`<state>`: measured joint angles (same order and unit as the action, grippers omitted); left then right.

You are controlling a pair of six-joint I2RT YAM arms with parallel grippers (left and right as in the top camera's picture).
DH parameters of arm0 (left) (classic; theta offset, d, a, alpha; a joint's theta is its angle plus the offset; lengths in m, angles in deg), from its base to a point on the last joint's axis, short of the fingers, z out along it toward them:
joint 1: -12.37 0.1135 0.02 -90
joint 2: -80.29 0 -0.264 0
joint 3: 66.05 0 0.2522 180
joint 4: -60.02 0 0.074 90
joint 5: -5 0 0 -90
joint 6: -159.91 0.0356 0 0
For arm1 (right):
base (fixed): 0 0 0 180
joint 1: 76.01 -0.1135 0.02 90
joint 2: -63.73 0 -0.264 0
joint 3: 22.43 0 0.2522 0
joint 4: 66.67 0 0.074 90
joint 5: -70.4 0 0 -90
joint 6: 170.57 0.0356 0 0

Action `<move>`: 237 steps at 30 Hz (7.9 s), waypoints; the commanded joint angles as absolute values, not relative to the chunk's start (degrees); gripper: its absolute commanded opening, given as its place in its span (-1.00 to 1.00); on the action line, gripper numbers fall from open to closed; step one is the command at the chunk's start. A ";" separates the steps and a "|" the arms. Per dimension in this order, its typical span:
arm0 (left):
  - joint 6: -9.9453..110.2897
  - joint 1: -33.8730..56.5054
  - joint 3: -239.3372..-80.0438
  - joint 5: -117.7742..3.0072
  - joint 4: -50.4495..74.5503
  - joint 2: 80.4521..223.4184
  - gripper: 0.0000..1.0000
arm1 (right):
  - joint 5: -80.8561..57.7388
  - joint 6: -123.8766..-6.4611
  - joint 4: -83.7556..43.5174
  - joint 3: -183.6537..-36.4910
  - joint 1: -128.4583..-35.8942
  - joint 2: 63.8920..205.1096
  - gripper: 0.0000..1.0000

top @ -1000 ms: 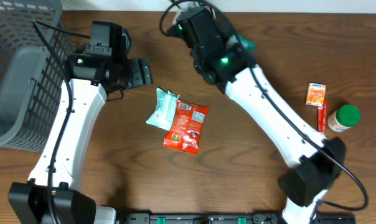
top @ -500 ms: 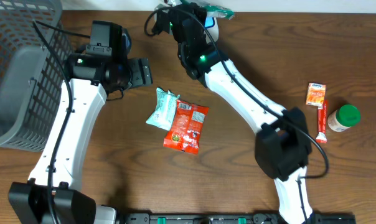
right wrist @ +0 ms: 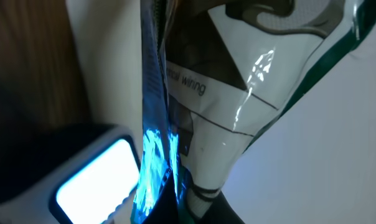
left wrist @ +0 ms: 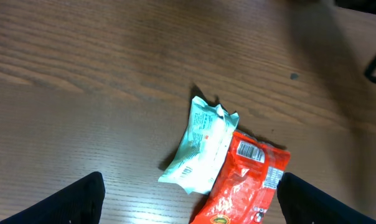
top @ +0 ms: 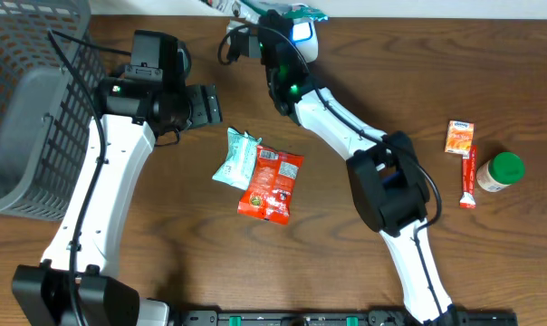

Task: Scan the item barcode
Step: 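Hold the glove pack barcode under the scanner, then carry the glove pack back right and lower it onto the table, then open the right gripper to release the glove pack, then move the right gripper left to the red candy bag, then grasp the red candy bag and drag it right with the right gripper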

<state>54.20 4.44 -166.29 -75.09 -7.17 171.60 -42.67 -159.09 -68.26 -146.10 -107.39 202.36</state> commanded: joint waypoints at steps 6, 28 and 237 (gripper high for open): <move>53.94 4.57 -166.31 -75.44 -7.28 171.27 0.78 | -39.00 -159.55 -68.17 -147.07 -105.88 205.42 -0.98; 53.94 4.57 -166.31 -75.44 -7.28 171.27 0.78 | -39.20 -152.71 -63.21 -147.07 -106.84 206.14 -0.98; 53.94 4.57 -166.31 -75.44 -7.26 171.27 0.78 | -45.40 -50.98 -15.78 -99.59 -115.02 169.07 0.25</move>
